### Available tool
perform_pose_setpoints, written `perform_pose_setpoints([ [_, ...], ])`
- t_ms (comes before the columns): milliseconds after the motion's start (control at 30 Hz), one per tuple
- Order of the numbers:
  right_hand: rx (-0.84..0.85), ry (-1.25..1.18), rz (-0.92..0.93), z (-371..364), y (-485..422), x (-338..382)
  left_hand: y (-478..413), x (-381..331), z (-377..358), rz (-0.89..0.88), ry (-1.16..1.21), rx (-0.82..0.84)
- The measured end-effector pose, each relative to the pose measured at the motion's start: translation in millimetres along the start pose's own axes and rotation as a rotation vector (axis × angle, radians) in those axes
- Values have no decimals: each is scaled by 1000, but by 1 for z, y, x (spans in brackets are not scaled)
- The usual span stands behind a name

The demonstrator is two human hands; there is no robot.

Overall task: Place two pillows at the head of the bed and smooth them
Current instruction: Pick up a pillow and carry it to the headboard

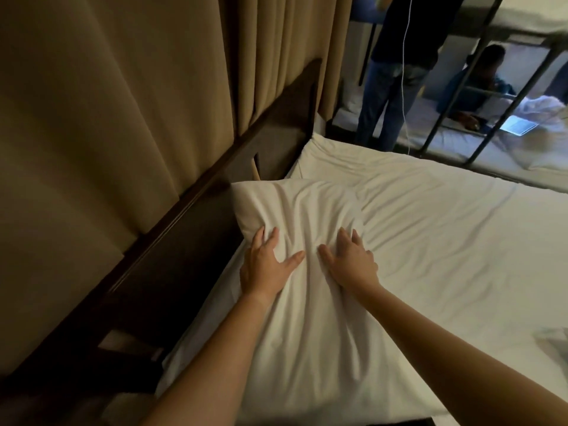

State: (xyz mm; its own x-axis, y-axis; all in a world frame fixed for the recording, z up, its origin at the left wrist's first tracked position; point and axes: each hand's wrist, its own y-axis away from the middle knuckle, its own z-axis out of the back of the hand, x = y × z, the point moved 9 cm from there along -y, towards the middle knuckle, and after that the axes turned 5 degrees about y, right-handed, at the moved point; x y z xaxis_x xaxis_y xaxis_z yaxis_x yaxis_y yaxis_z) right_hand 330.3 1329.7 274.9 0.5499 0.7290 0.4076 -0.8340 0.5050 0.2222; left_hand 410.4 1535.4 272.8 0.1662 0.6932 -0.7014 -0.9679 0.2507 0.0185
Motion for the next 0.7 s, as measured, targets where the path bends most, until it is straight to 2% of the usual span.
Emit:
perform_pose_setpoints([
  [333, 81, 6, 55, 1, -162, -99, -94, -46, -131, 96, 3, -71],
  [700, 63, -28, 69, 98, -283, -168, -192, -171, -198, 92, -16, -56],
])
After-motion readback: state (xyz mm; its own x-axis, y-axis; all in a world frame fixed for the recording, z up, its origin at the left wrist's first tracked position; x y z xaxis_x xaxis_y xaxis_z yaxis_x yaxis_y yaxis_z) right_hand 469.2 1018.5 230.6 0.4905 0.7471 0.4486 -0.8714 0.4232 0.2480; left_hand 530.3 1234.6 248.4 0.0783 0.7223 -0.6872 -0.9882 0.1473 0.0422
